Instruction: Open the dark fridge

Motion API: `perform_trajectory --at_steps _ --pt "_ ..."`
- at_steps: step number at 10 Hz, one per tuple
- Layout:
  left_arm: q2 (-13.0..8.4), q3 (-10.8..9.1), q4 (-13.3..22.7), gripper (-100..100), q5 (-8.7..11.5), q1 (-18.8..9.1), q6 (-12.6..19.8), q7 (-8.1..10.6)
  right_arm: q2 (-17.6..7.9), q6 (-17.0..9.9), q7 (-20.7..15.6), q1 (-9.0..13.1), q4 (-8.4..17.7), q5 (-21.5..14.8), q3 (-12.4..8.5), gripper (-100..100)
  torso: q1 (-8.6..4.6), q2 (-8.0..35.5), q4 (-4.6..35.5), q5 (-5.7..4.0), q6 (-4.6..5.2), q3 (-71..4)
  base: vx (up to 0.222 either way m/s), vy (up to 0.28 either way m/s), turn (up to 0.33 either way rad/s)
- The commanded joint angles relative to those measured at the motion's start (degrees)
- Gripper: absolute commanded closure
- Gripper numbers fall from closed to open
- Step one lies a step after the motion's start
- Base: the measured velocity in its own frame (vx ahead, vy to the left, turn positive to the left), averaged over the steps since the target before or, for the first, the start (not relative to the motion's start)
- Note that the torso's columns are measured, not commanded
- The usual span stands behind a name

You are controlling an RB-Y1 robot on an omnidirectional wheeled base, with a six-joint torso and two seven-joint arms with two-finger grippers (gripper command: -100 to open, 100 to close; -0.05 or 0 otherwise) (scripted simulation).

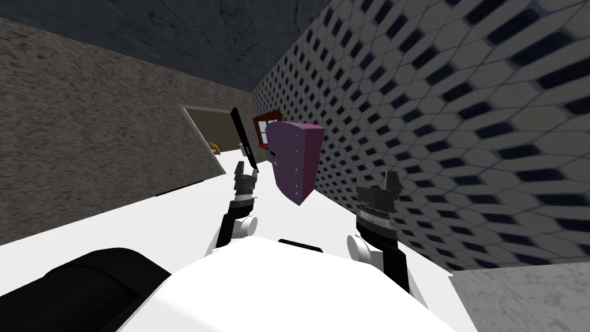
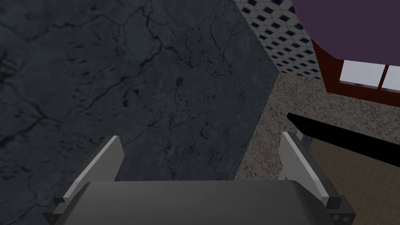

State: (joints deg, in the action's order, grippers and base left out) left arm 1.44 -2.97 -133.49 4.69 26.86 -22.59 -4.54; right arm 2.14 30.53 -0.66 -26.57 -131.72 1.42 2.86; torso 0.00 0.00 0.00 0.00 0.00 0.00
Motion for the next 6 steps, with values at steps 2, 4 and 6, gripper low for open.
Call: perform_trajectory --at_steps 2,4,6 --pt "0.00 0.00 0.00 0 0.00 0.00 0.00 0.00 0.00 0.00 0.00 0.00 0.00 0.00 0.00 0 0.00 5.97 6.00 0.00 0.00 -12.00 0.000 0.000 0.000" --pt "0.00 0.00 -0.01 0 0.00 0.00 0.00 0.00 0.00 0.00 0.00 0.00 -0.01 0.00 0.00 0 0.00 14.22 14.24 0.00 0.00 -28.50 0.000 0.000 0.000" --pt "0.00 0.00 -0.01 0 0.00 0.00 0.00 0.00 0.00 0.00 0.00 0.00 -0.01 0.00 0.00 0 0.00 22.69 22.68 0.00 0.00 -45.36 0.000 0.000 0.000"
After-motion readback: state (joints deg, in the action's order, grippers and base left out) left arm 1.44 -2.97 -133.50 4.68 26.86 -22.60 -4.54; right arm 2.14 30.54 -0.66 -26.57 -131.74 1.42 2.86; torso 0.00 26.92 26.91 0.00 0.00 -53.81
